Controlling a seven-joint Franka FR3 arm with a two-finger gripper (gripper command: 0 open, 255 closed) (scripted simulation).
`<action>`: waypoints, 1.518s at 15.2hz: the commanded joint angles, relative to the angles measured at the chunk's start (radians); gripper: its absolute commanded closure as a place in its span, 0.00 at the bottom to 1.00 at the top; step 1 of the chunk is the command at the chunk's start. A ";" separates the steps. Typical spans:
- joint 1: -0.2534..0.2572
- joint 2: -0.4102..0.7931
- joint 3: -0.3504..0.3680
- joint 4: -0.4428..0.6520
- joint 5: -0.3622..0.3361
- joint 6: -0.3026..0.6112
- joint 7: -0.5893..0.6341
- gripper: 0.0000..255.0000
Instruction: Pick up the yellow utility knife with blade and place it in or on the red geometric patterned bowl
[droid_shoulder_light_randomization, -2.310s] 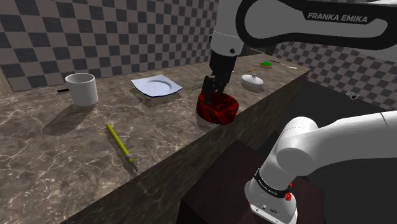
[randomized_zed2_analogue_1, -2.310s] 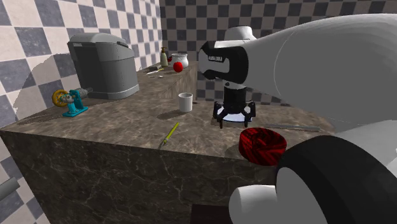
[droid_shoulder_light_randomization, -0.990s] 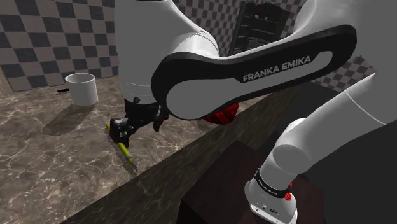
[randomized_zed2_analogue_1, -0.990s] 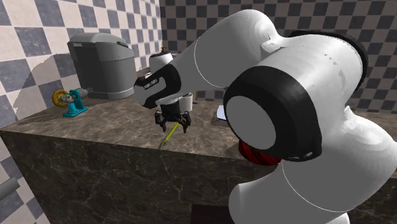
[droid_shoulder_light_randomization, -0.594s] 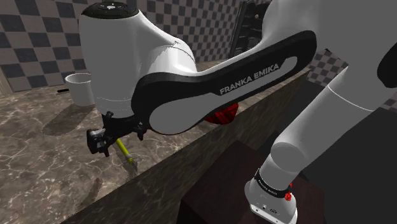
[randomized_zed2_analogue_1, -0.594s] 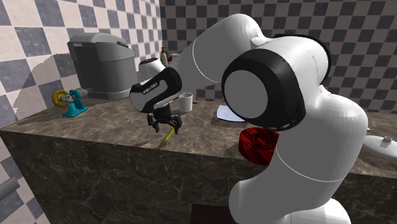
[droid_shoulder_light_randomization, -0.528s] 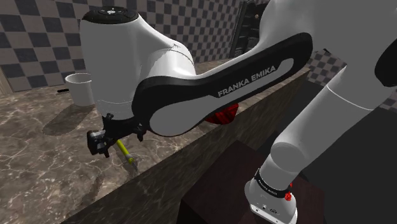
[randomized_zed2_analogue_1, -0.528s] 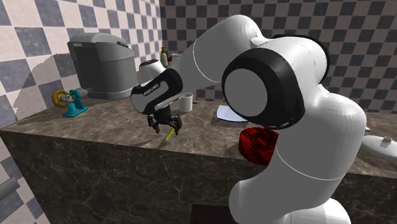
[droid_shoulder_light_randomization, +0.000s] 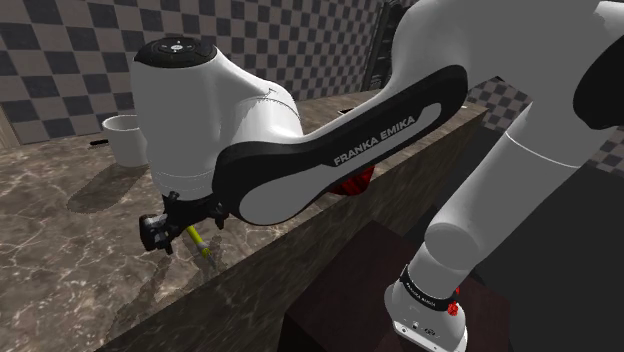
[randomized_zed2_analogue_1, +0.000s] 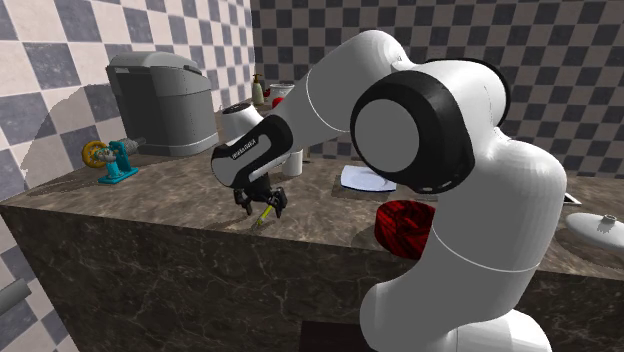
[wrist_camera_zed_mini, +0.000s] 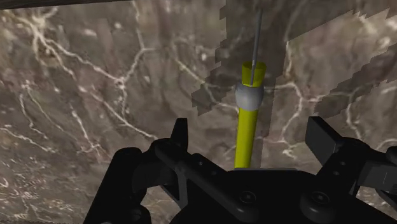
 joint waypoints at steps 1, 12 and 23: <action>0.000 0.001 0.000 0.000 -0.001 0.001 0.001 0.00; 0.004 -0.012 -0.002 0.003 0.013 -0.009 -0.007 1.00; 0.015 -0.080 -0.038 0.084 0.088 -0.122 -0.082 1.00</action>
